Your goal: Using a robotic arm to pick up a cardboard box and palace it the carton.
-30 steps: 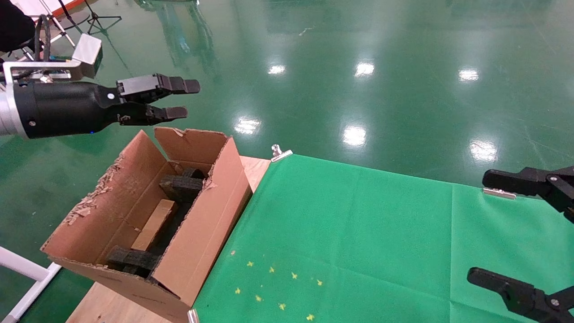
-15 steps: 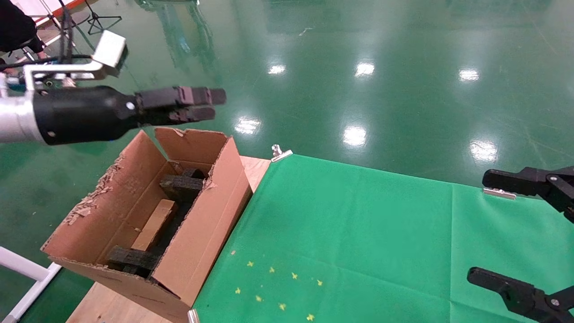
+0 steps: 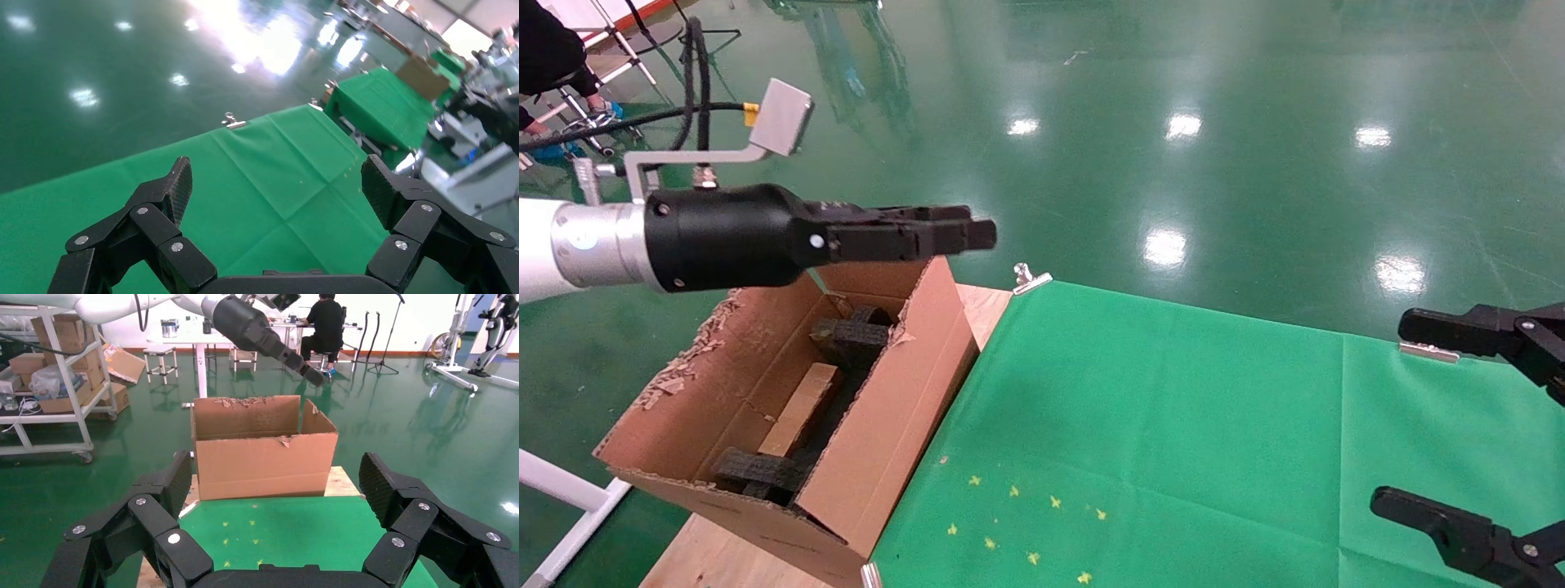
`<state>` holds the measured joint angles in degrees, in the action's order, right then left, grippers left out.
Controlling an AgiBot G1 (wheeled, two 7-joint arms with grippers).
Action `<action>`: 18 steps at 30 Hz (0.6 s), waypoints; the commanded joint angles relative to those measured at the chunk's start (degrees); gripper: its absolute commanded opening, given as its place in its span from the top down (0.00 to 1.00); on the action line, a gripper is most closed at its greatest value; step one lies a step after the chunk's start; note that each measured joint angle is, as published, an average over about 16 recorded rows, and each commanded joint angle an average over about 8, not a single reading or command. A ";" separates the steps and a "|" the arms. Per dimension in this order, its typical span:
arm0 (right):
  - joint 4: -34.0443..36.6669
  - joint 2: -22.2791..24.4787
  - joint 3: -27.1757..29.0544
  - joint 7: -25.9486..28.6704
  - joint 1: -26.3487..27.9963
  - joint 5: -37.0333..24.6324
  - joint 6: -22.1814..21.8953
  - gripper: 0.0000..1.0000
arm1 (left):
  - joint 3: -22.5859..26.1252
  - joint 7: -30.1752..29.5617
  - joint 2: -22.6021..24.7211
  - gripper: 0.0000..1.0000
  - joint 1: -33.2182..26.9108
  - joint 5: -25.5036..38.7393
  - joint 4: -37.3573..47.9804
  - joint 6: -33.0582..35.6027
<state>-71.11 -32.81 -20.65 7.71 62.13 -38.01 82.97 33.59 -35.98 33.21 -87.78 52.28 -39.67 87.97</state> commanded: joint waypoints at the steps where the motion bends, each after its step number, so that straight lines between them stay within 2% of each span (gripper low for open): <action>1: 0.00 0.00 0.00 0.00 0.00 0.00 0.00 0.00 | -1.00 1.43 0.10 0.00 1.49 -0.59 -1.92 -0.13; 18: 0.00 0.00 0.00 0.00 0.00 0.00 0.00 0.00 | -9.81 14.08 1.01 0.00 14.64 -5.82 -18.93 -1.27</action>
<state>-71.11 -32.81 -20.65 7.71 62.13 -38.01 82.97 23.79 -21.90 34.22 -73.16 46.47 -58.59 86.70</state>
